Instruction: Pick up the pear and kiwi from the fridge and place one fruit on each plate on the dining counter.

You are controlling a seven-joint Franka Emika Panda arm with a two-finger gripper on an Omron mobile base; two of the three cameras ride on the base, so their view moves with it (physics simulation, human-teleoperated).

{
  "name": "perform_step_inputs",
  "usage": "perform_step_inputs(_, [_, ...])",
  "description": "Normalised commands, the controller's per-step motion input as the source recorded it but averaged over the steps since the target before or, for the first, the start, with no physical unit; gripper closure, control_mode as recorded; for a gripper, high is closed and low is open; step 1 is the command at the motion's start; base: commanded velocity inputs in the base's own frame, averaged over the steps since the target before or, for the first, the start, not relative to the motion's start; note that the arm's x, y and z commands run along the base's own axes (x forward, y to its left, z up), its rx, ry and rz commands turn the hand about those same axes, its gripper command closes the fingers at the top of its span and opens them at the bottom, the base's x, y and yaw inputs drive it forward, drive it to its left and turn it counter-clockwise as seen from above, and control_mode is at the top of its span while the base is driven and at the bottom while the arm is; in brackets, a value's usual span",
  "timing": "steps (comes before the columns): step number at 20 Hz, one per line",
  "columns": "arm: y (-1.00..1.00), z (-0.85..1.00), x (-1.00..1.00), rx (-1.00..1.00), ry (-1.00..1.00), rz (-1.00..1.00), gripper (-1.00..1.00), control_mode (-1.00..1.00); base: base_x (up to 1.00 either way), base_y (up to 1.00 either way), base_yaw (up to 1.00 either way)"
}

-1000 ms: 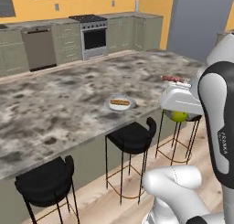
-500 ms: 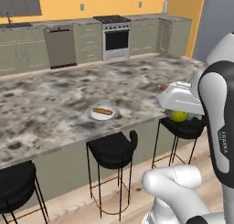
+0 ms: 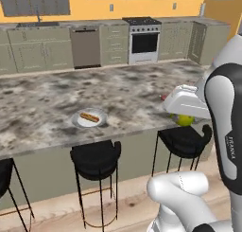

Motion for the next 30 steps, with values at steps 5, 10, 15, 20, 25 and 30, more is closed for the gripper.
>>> perform_step_inputs(5, [0.00,0.00,0.00,0.00,0.00,0.00,1.00,1.00,0.34,-0.77,0.29])
perform_step_inputs(10, [0.00,0.00,0.00,0.00,0.00,0.00,1.00,1.00,0.67,-0.38,0.21])
perform_step_inputs(15, [0.00,0.00,0.00,0.00,0.00,0.00,1.00,1.00,0.75,-0.17,0.09])
perform_step_inputs(20, [0.00,0.00,0.00,0.00,0.00,0.00,1.00,1.00,0.60,-0.65,0.00])
perform_step_inputs(25, [0.00,0.00,0.00,0.00,0.00,0.00,1.00,1.00,0.20,-0.81,0.00])
perform_step_inputs(30, [0.00,0.00,0.00,0.00,0.00,0.00,1.00,1.00,-0.27,-0.83,-0.06])
